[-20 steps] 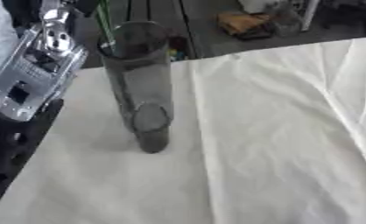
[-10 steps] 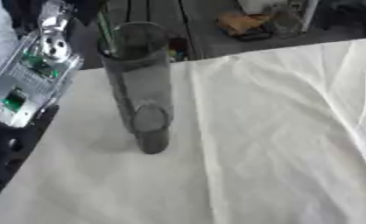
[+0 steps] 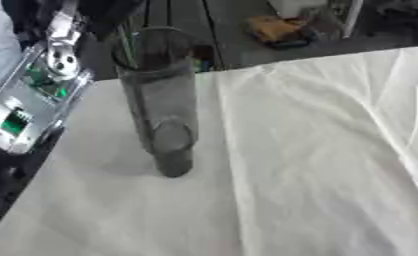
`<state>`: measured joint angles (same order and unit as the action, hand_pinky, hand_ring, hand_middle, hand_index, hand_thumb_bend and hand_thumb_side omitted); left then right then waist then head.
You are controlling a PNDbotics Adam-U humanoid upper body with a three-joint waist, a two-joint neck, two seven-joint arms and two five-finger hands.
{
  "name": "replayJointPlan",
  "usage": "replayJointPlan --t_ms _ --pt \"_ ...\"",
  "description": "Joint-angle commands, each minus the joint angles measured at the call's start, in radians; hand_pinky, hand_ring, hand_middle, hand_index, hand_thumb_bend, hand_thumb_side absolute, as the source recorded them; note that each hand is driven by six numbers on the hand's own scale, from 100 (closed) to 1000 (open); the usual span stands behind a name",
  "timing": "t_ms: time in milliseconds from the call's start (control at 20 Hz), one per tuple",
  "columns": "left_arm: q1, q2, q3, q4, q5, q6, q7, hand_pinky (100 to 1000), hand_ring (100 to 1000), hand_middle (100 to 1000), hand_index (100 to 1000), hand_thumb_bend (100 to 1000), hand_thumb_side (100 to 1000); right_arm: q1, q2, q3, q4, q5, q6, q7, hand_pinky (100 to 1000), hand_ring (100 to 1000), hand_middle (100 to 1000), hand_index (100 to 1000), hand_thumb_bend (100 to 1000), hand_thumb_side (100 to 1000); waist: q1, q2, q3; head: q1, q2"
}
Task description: Arrange flowers into the vase.
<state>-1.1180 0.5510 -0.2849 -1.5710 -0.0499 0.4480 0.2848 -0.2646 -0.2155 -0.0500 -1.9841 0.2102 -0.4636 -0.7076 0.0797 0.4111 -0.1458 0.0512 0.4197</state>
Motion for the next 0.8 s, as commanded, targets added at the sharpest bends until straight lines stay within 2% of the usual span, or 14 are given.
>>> replayJointPlan --t_ms 50,350,800 --pt "-0.014 0.034 0.006 -0.028 -0.019 0.002 -0.021 492 787 772 851 100 675 -0.008 -0.008 -0.008 -0.016 0.004 -0.012 -0.014 722 779 530 836 100 1000 -0.006 -0.025 0.002 -0.001 -0.013" --pt "-0.007 0.040 0.002 -0.043 -0.042 0.004 -0.045 519 810 806 897 100 704 -0.008 -0.007 -0.008 -0.016 0.003 -0.011 -0.015 721 778 529 835 100 1000 -0.007 -0.024 0.002 -0.003 -0.019" --pt "0.014 0.063 -0.005 -0.069 -0.079 0.017 -0.082 565 836 833 912 100 723 -0.007 -0.006 -0.009 -0.016 0.004 -0.010 -0.014 721 779 528 835 100 1000 -0.008 -0.022 0.006 -0.007 -0.021"
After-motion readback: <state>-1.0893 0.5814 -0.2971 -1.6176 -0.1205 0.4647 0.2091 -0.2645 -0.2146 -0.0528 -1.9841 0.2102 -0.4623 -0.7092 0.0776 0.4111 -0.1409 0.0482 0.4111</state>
